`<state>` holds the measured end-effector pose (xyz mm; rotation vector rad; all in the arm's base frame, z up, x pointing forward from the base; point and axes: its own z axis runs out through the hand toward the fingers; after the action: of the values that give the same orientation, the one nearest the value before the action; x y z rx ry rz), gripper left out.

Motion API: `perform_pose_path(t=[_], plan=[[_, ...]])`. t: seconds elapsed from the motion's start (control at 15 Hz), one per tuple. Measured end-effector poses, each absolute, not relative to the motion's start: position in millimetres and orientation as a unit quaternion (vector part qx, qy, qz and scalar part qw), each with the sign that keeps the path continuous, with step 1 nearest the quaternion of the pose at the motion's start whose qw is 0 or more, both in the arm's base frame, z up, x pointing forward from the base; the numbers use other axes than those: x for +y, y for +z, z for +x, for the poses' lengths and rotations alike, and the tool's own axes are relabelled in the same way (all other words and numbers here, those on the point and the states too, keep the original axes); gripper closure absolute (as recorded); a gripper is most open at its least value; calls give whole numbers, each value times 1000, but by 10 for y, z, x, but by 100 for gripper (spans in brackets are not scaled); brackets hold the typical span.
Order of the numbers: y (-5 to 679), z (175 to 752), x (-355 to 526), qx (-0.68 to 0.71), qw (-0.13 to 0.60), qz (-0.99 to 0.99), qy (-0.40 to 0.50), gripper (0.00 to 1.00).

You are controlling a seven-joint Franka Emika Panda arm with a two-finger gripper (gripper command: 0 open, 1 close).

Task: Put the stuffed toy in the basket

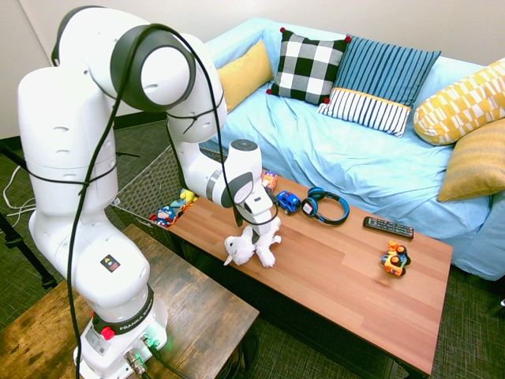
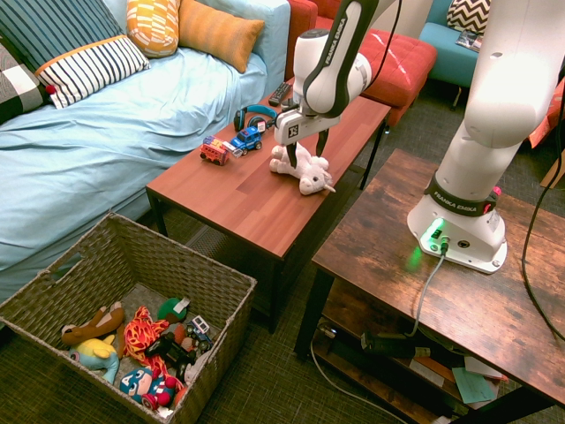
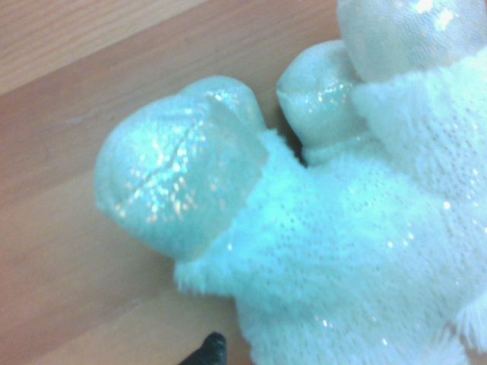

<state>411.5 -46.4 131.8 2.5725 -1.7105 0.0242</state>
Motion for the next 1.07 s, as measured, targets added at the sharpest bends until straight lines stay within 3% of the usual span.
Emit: perform_pose_path(t=[0.2,0.27,1.07], plan=[[1118,4167,-466,-561,31,827,4,0],[1068,4170,-467,-563,31,826,4,100],[898,4098,-530,-549,18,836,-5,100]])
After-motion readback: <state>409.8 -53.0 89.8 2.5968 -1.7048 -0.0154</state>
